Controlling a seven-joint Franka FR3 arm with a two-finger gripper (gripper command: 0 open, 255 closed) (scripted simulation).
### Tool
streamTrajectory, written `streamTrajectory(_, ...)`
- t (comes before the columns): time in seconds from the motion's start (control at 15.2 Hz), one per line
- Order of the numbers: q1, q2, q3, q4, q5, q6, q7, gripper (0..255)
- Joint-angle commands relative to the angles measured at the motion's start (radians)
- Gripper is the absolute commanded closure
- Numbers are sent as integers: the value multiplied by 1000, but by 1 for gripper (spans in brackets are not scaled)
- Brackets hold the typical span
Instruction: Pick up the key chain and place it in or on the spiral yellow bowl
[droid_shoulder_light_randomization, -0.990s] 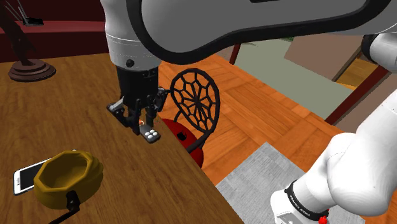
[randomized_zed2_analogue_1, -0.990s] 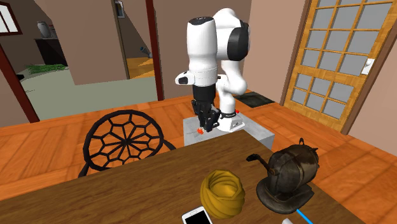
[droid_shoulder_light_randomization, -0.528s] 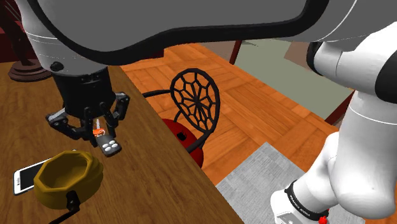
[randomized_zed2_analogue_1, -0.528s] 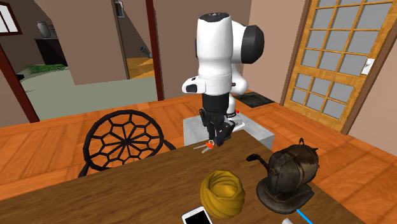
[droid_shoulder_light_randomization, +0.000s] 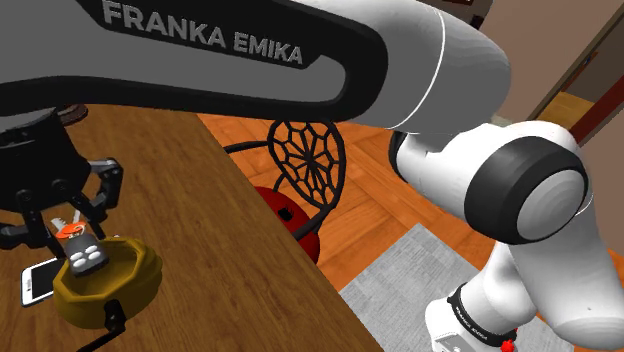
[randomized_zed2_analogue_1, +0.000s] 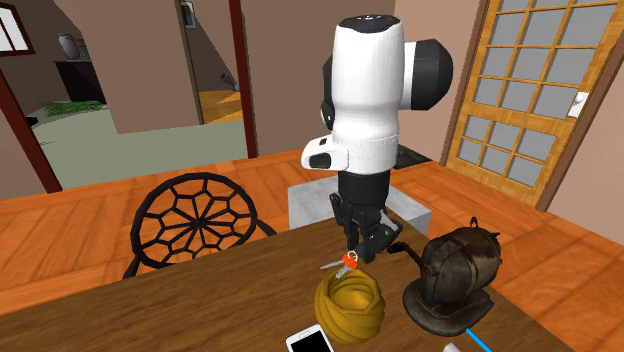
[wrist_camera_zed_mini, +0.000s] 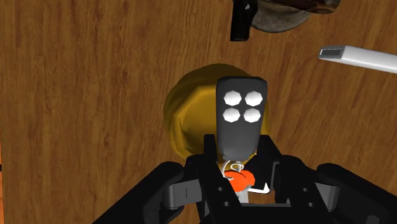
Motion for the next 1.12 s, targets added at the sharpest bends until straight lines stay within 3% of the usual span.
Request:
streamTrajectory(0.0,-5,-4,1,-34,0,27,9,255)
streamTrajectory(0.59,-70,-64,14,-275,15,197,24,255)
streamTrajectory(1.06,-83,-70,15,-336,15,249,28,255)
